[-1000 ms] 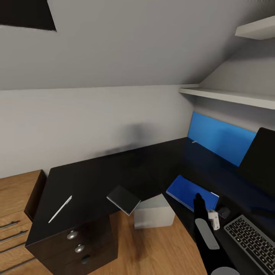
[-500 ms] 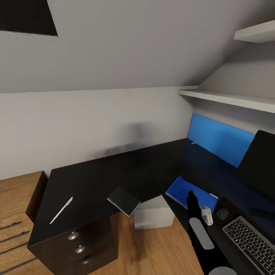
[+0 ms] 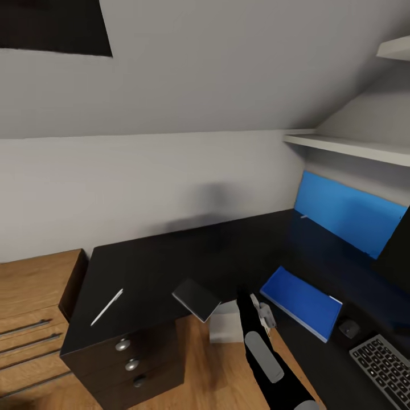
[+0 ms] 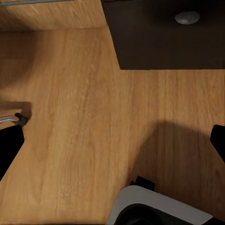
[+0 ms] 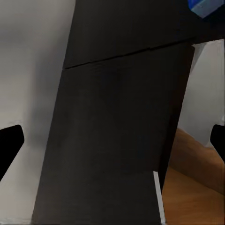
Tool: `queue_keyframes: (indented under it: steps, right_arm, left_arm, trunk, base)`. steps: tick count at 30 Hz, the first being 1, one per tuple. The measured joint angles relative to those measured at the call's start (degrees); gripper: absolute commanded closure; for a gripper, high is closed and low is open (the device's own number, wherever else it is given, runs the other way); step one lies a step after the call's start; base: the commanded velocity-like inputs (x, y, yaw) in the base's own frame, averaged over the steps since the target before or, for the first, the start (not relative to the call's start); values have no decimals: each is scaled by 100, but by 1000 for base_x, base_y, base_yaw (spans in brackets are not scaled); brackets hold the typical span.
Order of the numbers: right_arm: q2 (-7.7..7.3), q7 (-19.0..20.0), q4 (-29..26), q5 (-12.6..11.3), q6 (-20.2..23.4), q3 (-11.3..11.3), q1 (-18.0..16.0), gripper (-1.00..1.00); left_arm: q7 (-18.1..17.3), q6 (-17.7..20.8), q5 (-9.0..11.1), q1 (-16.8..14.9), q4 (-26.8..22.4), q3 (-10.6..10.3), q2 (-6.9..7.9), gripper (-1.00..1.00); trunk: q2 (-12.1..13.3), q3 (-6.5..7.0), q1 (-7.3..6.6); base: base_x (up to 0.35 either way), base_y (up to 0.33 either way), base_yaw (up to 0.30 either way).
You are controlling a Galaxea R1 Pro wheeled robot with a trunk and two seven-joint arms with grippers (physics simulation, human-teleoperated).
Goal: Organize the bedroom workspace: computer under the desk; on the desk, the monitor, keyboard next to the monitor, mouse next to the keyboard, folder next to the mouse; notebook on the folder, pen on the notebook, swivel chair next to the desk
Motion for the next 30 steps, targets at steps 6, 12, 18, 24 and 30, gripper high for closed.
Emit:
queue_keyframes:
  steps: [6, 12, 18, 24, 30]
  right_arm:
    - [13, 18, 73, -14, 37, 21, 1, -100]
    - [-1, 32, 65, -25, 59, 3, 1, -100]
    - [18, 40, 60, -41, 23, 5, 1, -100]
    - [25, 43, 48, -42, 10, 4, 1, -100]
    - [124, 28, 75, -57, -487, 5, 7, -100]
  left_arm:
    - [10, -1, 6, -1, 2, 1, 7, -100]
    - [13, -4, 7, -1, 2, 7, 8, -100]
    - [14, -9, 7, -1, 2, 10, 8, -100]
    - [14, -10, 7, -1, 2, 17, 8, -100]
    - [14, -9, 6, 0, 0, 18, 8, -100]
  trunk:
    - [0, 2, 0]
    - [0, 2, 0]
    - [0, 2, 0]
    - [0, 4, 0]
    - [0, 33, 0]
  base:
    - [0, 0, 123]
    - [0, 0, 11]
    - [0, 0, 0]
    - [0, 0, 34]
    - [0, 0, 187]
